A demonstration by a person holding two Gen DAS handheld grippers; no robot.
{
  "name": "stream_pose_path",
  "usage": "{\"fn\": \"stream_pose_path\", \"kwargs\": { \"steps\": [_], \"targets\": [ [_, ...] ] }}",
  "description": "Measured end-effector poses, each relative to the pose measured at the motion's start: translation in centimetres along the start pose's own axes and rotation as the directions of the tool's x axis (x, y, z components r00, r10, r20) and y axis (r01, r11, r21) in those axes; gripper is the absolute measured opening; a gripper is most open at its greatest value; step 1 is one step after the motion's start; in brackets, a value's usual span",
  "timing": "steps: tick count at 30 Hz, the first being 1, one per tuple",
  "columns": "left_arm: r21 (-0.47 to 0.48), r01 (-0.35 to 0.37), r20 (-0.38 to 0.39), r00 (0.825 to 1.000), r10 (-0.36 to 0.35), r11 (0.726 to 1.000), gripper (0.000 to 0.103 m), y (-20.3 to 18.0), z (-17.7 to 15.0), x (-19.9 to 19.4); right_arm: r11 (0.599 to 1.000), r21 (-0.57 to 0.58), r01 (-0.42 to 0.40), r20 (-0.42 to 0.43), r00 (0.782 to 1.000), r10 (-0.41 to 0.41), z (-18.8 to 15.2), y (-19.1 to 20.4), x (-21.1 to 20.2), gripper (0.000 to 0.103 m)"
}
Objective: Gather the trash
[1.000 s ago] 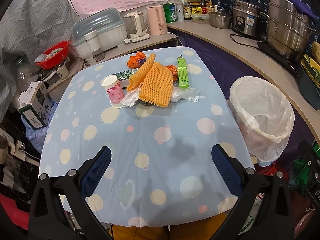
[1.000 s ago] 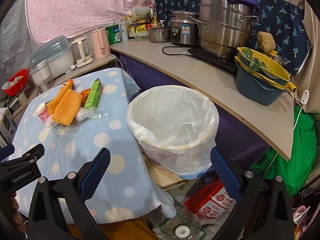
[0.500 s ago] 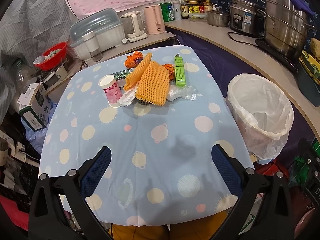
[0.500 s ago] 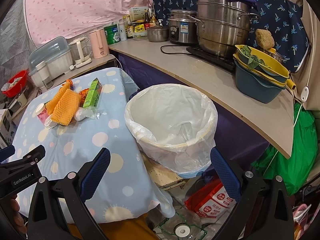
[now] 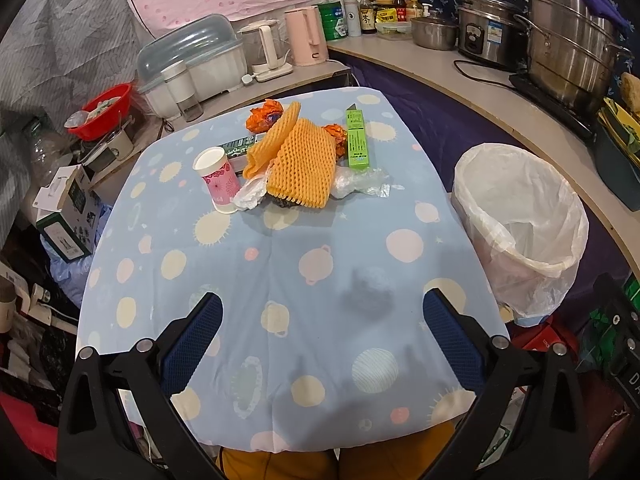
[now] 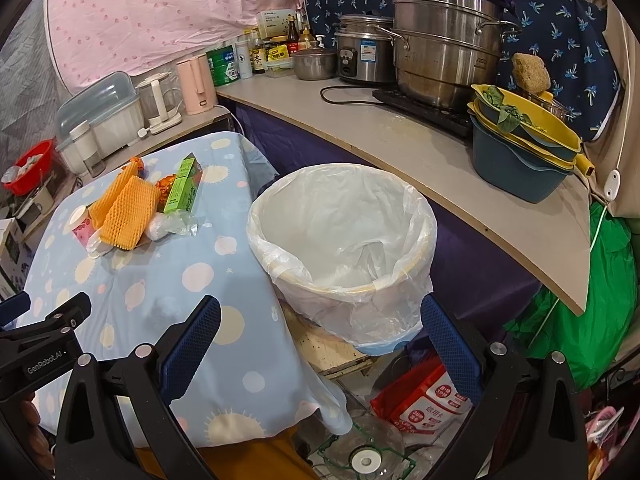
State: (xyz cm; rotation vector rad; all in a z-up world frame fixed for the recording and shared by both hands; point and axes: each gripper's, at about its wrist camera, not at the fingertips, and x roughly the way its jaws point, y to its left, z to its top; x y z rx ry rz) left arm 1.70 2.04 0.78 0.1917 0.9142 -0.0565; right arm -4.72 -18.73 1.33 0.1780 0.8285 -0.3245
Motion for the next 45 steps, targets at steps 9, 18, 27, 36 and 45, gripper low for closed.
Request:
{"fn": "stream_pose_path", "kwargs": {
  "steps": [9, 18, 27, 36, 45],
  "targets": [
    [-0.014, 0.010, -0.018, 1.000, -0.010, 1.000, 0.096, 0.4, 0.5, 1.1, 1.000, -0.001, 0.004, -0.015, 1.000, -0.004, 0.5, 0.4, 1.0, 0.096],
    [-0.063, 0.014, -0.039, 0.999, -0.016, 0.998, 0.096, 1.9, 1.3, 3.4, 1.000, -0.002, -0.007, -0.028, 1.000, 0.007, 1.9, 2.0, 3.3, 0.096],
    [-0.141, -0.011, -0.081, 0.997, -0.001, 0.990, 0.096, 5.4, 1.7, 6.9, 0.995, -0.064, -0.073, -0.034, 0.997, 0.071, 3.9, 7.1, 6.6, 0.096],
    [-0.242, -0.060, -0.144, 0.989, 0.026, 0.968, 0.096, 10.5, 2.4, 10.9, 0.983, -0.132, -0.129, -0.030, 0.992, 0.126, 6.8, 13.3, 11.1, 0.096],
    [-0.274, -0.089, -0.162, 0.986, 0.045, 0.958, 0.096, 13.3, 4.1, 14.3, 0.980, -0.130, -0.154, -0.043, 0.988, 0.149, 10.5, 18.3, 17.2, 0.096]
  ]
}}
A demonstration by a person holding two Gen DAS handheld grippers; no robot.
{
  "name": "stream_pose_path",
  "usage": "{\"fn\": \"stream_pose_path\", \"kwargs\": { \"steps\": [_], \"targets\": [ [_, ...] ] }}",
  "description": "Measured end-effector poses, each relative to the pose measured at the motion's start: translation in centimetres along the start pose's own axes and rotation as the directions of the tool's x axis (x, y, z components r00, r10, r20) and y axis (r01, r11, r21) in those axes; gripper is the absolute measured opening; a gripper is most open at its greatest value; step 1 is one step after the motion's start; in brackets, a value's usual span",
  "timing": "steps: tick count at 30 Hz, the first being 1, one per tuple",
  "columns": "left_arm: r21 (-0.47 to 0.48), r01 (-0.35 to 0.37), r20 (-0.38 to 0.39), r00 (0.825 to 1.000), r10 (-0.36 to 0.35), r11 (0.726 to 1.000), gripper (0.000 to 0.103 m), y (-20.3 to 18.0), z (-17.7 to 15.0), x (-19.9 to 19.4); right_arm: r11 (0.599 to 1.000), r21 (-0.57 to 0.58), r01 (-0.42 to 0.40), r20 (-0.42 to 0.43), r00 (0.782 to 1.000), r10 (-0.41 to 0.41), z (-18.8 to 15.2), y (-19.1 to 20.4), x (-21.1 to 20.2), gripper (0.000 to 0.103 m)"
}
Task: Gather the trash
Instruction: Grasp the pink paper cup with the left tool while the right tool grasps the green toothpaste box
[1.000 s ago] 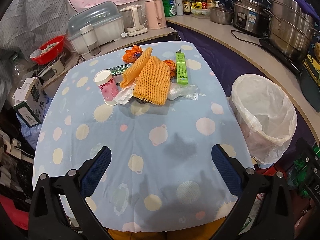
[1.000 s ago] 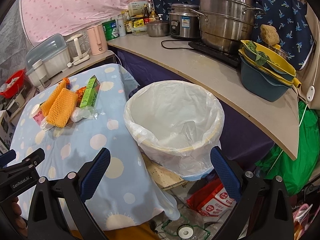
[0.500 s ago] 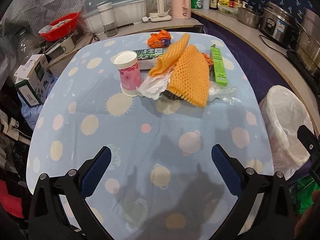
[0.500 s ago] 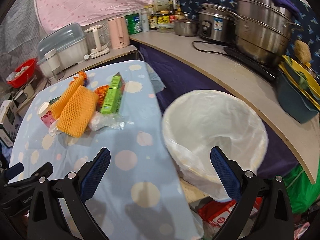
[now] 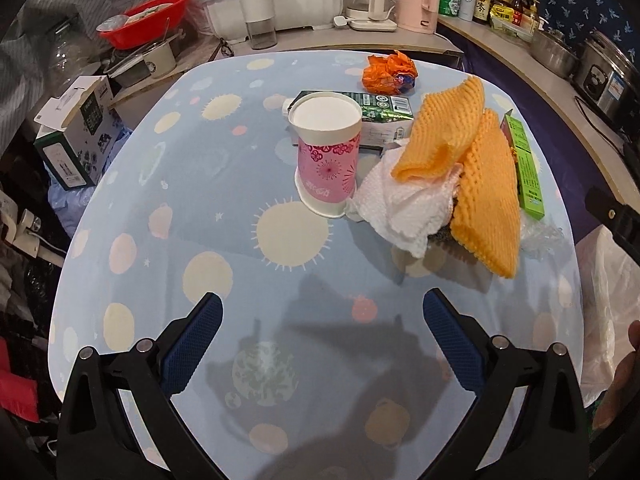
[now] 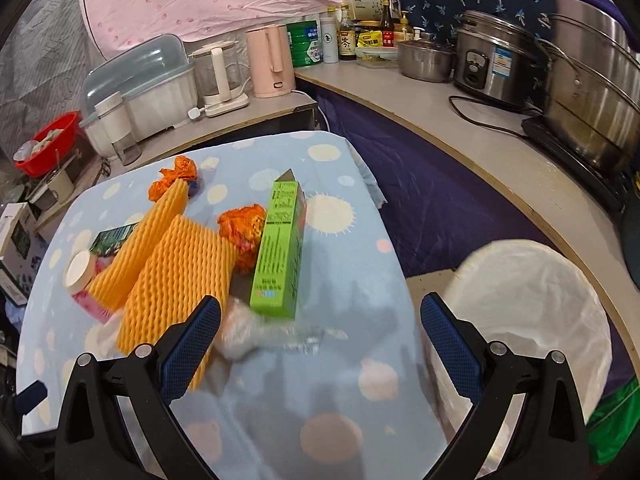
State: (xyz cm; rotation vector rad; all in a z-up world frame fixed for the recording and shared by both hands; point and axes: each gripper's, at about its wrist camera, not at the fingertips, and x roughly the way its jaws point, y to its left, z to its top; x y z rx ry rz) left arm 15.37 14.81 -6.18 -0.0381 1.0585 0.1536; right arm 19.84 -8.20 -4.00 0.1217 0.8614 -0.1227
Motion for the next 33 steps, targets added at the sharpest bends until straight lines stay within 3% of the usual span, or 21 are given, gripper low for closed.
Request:
{"fn": "stream_pose_path", "kwargs": {
  "steps": [6, 15, 21, 24, 33],
  "targets": [
    [-0.017, -0.003, -0.018, 1.000, 0.002, 1.000, 0.096, 0.6, 1.4, 1.9, 1.000, 0.010, -0.009, -0.022, 1.000, 0.009, 1.6, 1.5, 3.8, 0.093],
    [-0.032, 0.013, -0.040, 0.999, -0.014, 0.999, 0.096, 1.2, 2.6, 3.7, 1.000, 0.003, -0.007, -0.095, 0.995, 0.007, 1.6, 2.3, 7.9, 0.070],
    [-0.052, 0.027, -0.041, 0.999, -0.029, 0.998, 0.096, 1.9, 3.2, 4.2, 1.000, 0.013, -0.022, -0.138, 0.990, 0.024, 1.0, 2.5, 9.4, 0.050],
    [-0.068, 0.042, -0.037, 0.998, -0.045, 0.997, 0.096, 2.6, 3.4, 4.1, 0.999, 0.027, -0.031, -0.151, 0.988, 0.035, 0.7, 2.3, 9.7, 0.030],
    [-0.121, 0.101, 0.021, 0.995, -0.099, 0.987, 0.096, 4.2, 5.1, 2.8, 0.998, 0.051, -0.045, -0.123, 0.991, 0.051, 0.4, 1.3, 8.1, 0.029]
  ]
}}
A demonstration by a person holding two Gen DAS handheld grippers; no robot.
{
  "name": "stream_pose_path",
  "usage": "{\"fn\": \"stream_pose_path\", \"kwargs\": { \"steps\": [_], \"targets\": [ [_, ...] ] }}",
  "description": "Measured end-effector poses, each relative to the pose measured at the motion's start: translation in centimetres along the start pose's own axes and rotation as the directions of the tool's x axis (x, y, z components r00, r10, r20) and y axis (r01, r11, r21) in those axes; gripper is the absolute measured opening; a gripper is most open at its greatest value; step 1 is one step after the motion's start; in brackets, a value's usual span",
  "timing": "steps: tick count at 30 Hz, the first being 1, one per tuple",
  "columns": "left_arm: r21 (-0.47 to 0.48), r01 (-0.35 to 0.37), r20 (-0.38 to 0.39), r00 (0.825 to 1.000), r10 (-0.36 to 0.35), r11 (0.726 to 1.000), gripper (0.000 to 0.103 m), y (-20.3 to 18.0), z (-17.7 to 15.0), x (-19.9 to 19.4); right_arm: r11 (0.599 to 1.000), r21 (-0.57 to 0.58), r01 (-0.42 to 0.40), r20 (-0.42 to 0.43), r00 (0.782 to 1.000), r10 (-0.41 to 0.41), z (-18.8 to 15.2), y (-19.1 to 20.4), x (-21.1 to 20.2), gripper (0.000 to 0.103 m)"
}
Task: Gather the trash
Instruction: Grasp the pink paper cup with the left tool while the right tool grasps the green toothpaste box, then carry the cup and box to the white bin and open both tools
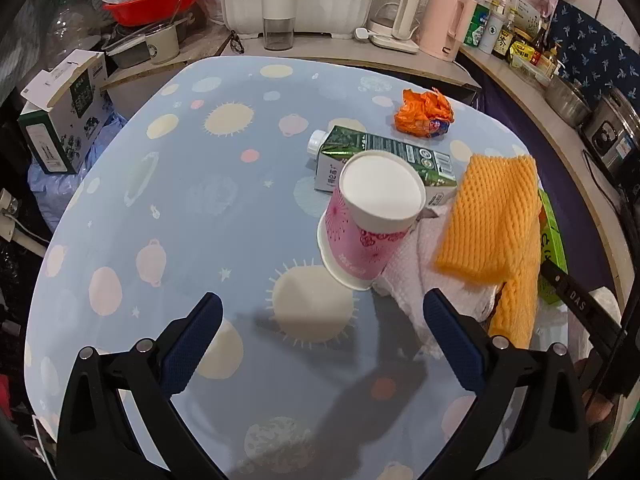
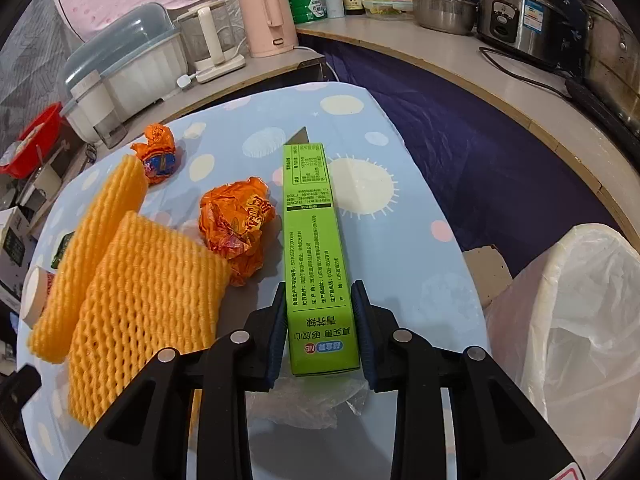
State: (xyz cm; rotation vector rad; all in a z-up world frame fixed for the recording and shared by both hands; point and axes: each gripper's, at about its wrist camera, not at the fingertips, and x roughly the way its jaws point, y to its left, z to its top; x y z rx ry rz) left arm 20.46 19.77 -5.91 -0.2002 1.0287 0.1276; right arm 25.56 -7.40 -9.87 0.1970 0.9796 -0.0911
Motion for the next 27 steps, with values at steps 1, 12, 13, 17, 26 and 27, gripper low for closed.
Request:
{"fn": "stream_pose_path", "kwargs": {
  "steps": [1, 12, 13, 17, 26, 27],
  "targets": [
    [-0.002, 0.003, 0.003, 1.000, -0.003, 1.000, 0.096, -0.1, 0.3, 0.1, 1.000, 0.002, 0.000, 0.005, 1.000, 0.000, 0.0, -0.1, -0.3, 0.028],
    [-0.007, 0.003, 0.035, 0.999, -0.003, 1.000, 0.095, -1.3, 2.8, 4.5, 1.000, 0.000, -0.013, 0.022, 1.000, 0.013, -0.2, -0.3, -2.3, 0.027],
    [-0.010, 0.004, 0.033, 0.999, -0.004, 1.000, 0.092, -1.3, 2.8, 4.7, 1.000, -0.004, -0.014, 0.023, 1.000, 0.014, -0.3, -0.2, -2.4, 0.028],
    [-0.011, 0.055, 0.004, 0.998, -0.055, 0.998, 0.061, -1.4, 2.9, 5.6, 1.000, -0.009, -0.020, 0.024, 1.000, 0.020, -0.5, -0.2, -2.8, 0.027],
    [0.010, 0.047, 0.048, 0.998, -0.047, 0.999, 0.045, -1.0, 2.8, 2.7, 1.000, 0.005, -0.026, 0.071, 0.997, 0.025, -0.7, -0.9, -6.1, 0.027],
    [0.008, 0.046, 0.058, 0.997, -0.046, 0.999, 0.045, -0.9, 2.8, 2.1, 1.000, 0.007, -0.029, 0.081, 0.996, 0.028, -0.7, -1.1, -6.8, 0.027]
  ]
}}
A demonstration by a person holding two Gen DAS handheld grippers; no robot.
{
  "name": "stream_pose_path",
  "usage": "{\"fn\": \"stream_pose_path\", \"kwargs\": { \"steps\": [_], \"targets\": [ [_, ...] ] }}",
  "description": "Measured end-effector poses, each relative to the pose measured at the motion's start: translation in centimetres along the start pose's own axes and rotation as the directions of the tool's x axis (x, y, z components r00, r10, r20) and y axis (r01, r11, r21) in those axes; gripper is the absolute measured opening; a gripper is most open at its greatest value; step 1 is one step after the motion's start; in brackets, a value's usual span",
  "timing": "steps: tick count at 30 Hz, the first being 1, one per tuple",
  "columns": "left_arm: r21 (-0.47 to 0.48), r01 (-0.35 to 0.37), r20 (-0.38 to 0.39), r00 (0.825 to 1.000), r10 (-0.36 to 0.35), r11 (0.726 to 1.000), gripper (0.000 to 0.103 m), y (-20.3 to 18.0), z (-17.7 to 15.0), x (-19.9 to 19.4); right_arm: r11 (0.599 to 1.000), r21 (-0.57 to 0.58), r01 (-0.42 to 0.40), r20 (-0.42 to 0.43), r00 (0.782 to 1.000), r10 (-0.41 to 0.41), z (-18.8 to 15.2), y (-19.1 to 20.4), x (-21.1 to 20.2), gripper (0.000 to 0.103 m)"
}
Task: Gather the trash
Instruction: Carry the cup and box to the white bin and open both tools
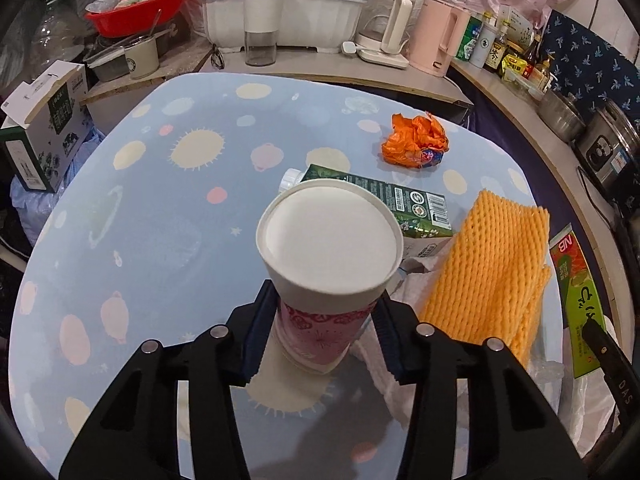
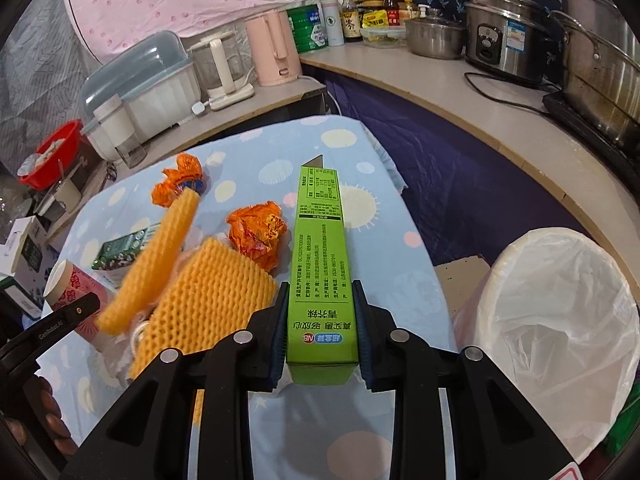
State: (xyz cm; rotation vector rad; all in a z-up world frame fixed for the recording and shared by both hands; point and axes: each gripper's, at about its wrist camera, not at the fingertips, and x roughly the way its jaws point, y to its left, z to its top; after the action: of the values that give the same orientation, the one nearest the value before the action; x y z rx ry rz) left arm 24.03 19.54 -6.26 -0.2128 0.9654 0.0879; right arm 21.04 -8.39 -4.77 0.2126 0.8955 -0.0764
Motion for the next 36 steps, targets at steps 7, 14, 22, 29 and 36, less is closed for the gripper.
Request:
{"fn": "stream_pose_path", "kwargs": {
  "steps": [7, 14, 22, 29, 36],
  "targets": [
    [0.029, 0.006, 0.070, 0.998, -0.008, 1.000, 0.045, -0.4, -0.4, -5.2, 1.000, 0.019, -0.011, 0.072, 0.997, 0.010, -0.5, -1.5, -4.9, 0.027],
    [0.085, 0.070, 0.097, 0.992, -0.079, 0.994, 0.045, -3.3, -2.6, -10.1, 0.998, 0.060, 0.014, 0.121, 0.992, -0.021, -2.2, -5.1, -9.5, 0.027],
    [0.221, 0.151, 0.066, 0.983, -0.169, 0.963, 0.045, -9.7, -6.8, -12.7, 0.982, 0.162, 0.095, 0.108, 0.988, -0.113, -5.7, -12.7, -12.4, 0.027],
    [0.349, 0.238, -0.022, 0.969, -0.246, 0.906, 0.045, -17.2, -10.4, -12.5, 0.954, 0.254, 0.161, 0.045, 0.983, -0.178, -8.9, -18.6, -12.3, 0.028],
    [0.445, 0.316, -0.096, 0.947, -0.306, 0.838, 0.045, -24.4, -12.9, -11.8, 0.938, 0.298, 0.179, 0.006, 0.982, -0.189, -10.3, -21.9, -11.3, 0.028]
  ]
}}
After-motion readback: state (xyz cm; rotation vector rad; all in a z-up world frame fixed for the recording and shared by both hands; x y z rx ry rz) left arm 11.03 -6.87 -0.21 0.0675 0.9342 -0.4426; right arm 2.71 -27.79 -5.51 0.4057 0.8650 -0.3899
